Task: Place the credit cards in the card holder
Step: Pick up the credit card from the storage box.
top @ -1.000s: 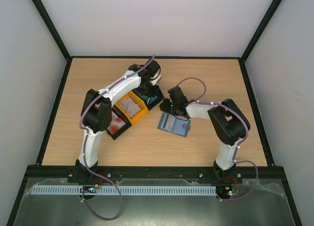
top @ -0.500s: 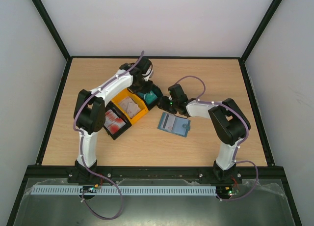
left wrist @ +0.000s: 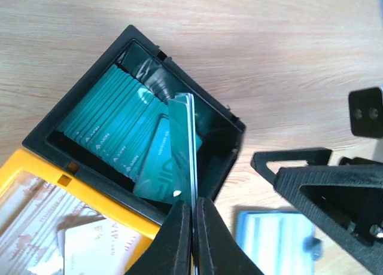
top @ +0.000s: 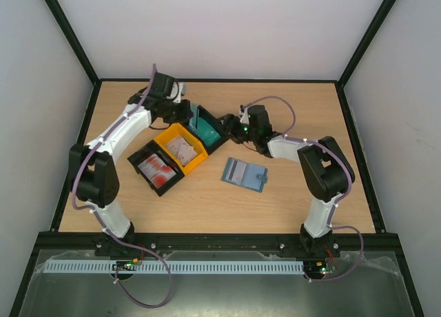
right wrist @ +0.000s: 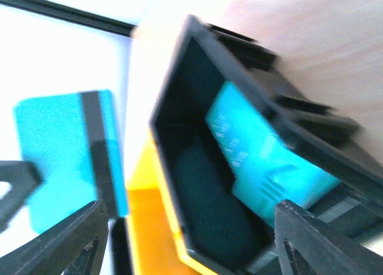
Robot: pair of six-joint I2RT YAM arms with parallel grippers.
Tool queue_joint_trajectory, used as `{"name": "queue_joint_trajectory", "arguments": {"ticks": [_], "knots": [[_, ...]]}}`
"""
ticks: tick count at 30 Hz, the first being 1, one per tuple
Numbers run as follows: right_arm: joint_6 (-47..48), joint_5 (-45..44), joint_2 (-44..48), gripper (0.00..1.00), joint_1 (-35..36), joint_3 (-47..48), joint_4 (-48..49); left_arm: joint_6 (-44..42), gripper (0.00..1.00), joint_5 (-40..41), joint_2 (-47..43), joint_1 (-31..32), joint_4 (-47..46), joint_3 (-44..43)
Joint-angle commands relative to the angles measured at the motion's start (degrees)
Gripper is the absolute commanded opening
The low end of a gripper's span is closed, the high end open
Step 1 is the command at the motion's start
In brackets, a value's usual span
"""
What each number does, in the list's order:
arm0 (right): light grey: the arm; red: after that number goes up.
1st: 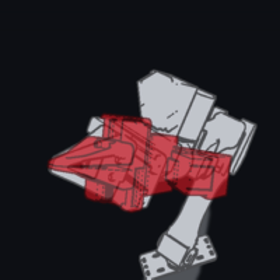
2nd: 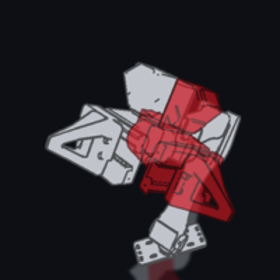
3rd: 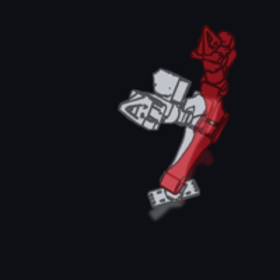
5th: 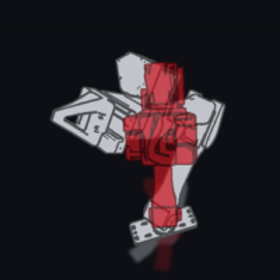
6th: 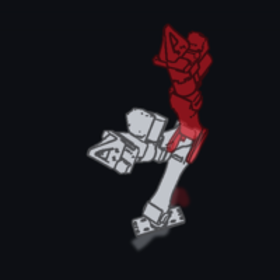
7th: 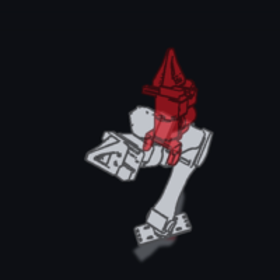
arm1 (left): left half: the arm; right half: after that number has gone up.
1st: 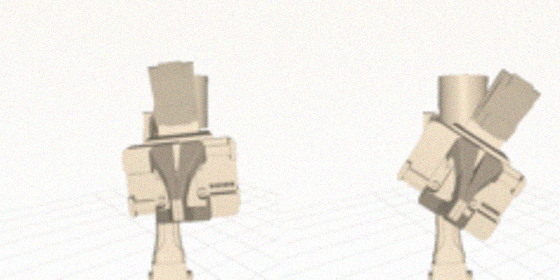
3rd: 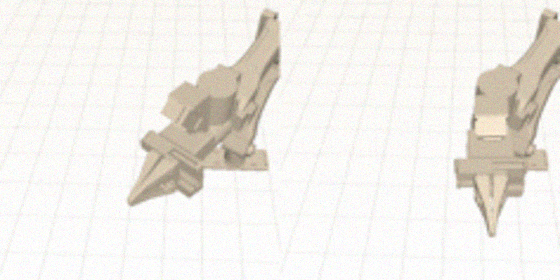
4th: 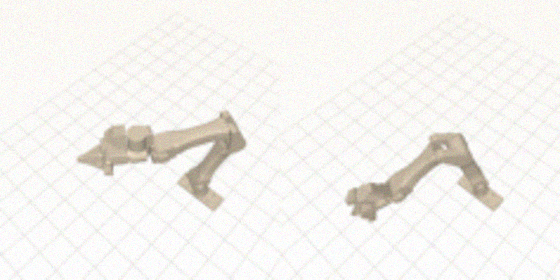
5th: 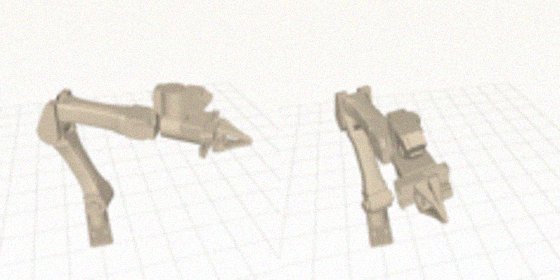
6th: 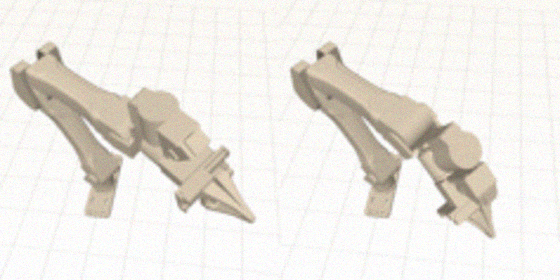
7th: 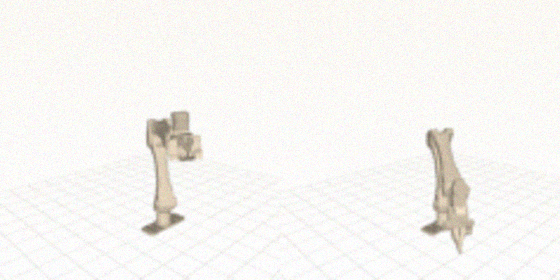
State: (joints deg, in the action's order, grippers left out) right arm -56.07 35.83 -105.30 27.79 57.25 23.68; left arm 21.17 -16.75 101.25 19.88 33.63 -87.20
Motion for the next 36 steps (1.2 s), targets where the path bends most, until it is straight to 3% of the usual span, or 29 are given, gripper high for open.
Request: {"name": "queue_joint_trajectory", "arguments": {"ticks": [1,13,16,22,26,30,36], "knots": [[-6.73,7.86,0.28,0.77,-0.11,4.9,12.43,7.56,0.03,-13.96,-6.54,-3.18,-9.62,5.76],[-19.01,19.58,-5.94,0.78,1.0,9.34,27.72,17.94,0.03,-30.58,-12.36,-6.41,-22.26,10.82],[-20.5,20.77,-6.51,0.67,1.38,9.84,29.31,18.83,0.02,-31.73,-12.55,-6.57,-23.19,10.87],[-31.91,19.77,-7.48,0.24,1.27,6.65,45.54,19.15,0.03,-32.14,-13.05,-7.8,-23.27,11.18],[-38.23,19.43,-9.13,0.04,1.12,6.7,53.22,18.75,0.13,-32.6,-13.06,-8.14,-22.29,11.13],[-39.11,18.11,-9.07,0.02,0.75,5.93,53.89,18.36,0.23,-32.3,-13.42,-9.0,-21.51,11.82],[-40.88,17.89,-8.6,0.02,0.77,5.8,55.8,17.64,0.28,-31.71,-13.04,-9.54,-20.44,12.25]]}}
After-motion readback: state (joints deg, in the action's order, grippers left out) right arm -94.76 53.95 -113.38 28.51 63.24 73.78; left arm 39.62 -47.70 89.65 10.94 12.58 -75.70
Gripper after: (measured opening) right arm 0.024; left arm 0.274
